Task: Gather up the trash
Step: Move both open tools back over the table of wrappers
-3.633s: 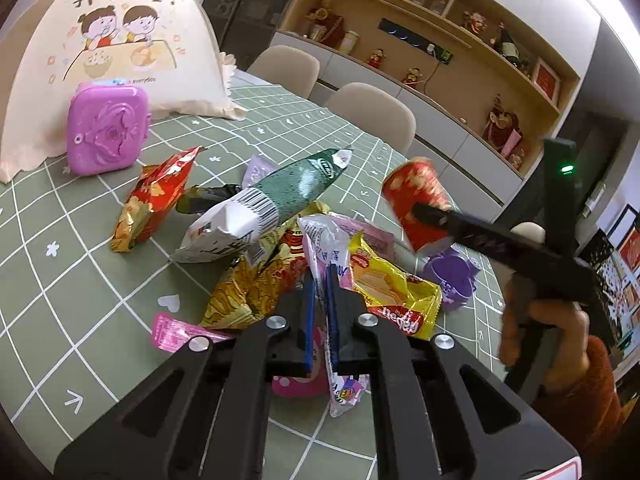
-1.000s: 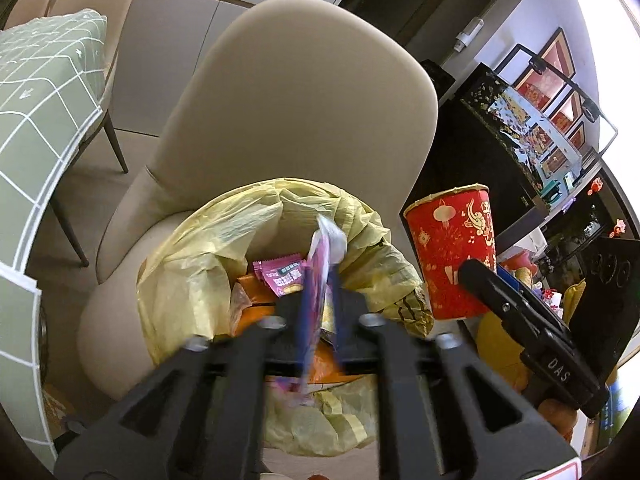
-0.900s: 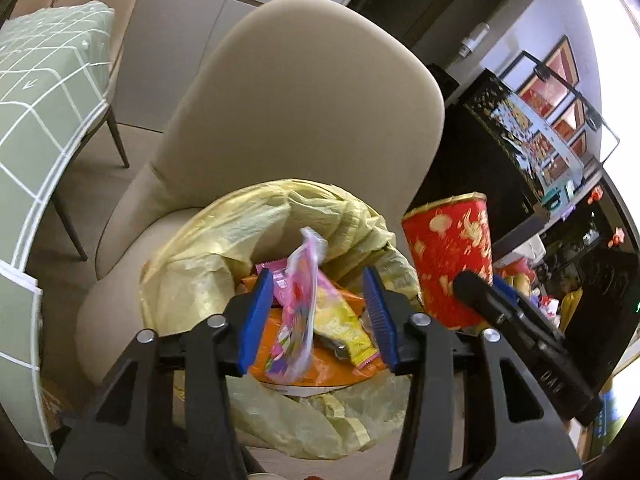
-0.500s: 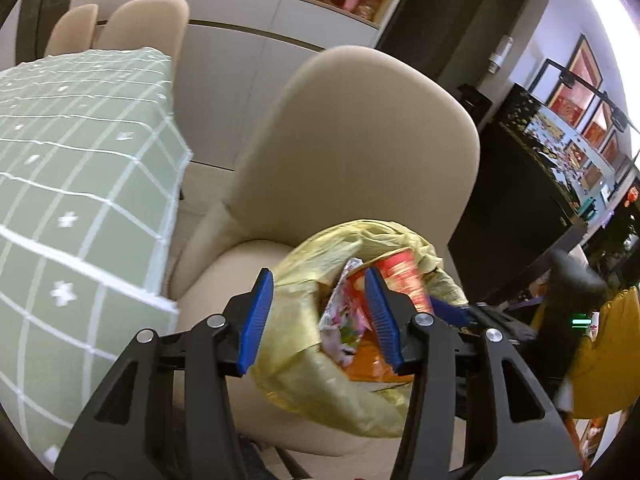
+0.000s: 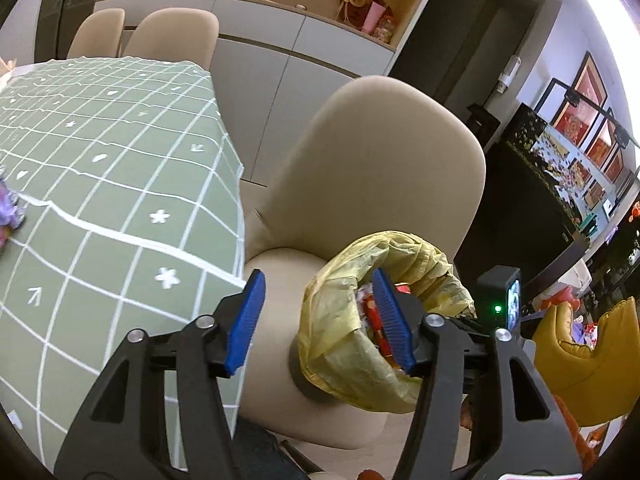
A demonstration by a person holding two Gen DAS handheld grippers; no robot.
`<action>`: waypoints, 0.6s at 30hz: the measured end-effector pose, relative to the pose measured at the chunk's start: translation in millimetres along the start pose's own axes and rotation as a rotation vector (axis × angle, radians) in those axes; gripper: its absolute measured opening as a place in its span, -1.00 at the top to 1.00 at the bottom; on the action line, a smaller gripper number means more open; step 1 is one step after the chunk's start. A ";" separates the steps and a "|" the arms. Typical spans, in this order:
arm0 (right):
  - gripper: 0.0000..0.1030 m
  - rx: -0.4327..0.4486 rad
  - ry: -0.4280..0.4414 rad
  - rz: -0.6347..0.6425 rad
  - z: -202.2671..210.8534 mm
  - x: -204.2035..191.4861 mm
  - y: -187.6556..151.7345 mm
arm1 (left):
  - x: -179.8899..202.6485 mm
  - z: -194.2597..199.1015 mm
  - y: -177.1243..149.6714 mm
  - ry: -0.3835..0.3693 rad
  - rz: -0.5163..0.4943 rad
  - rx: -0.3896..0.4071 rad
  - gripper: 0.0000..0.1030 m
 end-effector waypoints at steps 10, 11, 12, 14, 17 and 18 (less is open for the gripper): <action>-0.10 0.147 0.038 -0.012 63.3 -20.3 6.4 | -30.6 38.4 -8.8 0.009 0.044 0.032 -0.12; -0.10 0.162 0.053 -0.002 71.3 -28.1 7.8 | -36.3 45.0 -9.2 0.013 0.050 0.038 -0.12; -0.10 0.179 0.067 0.012 79.8 -37.7 9.6 | -41.1 50.8 -9.2 0.017 0.054 0.044 -0.12; -0.10 0.213 0.075 0.042 92.0 -56.9 14.9 | -52.0 66.8 -8.7 0.029 0.063 0.066 -0.12; -0.10 0.273 0.105 0.097 116.5 -95.5 15.4 | -73.2 94.1 -8.6 0.062 0.073 0.106 -0.12; -0.10 0.294 0.129 0.119 123.7 -113.6 17.1 | -82.2 105.2 -8.6 0.084 0.072 0.122 -0.12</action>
Point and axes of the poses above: each gripper's, at about its wrist camera, not at the fingertips, and z roughly against the way its jaws point, x to its right, y to its top, the point moved 5 cm from there along -z, roughly the way its jaws point, and after that the axes turned 8 degrees about -z, right-handed, at the moved point
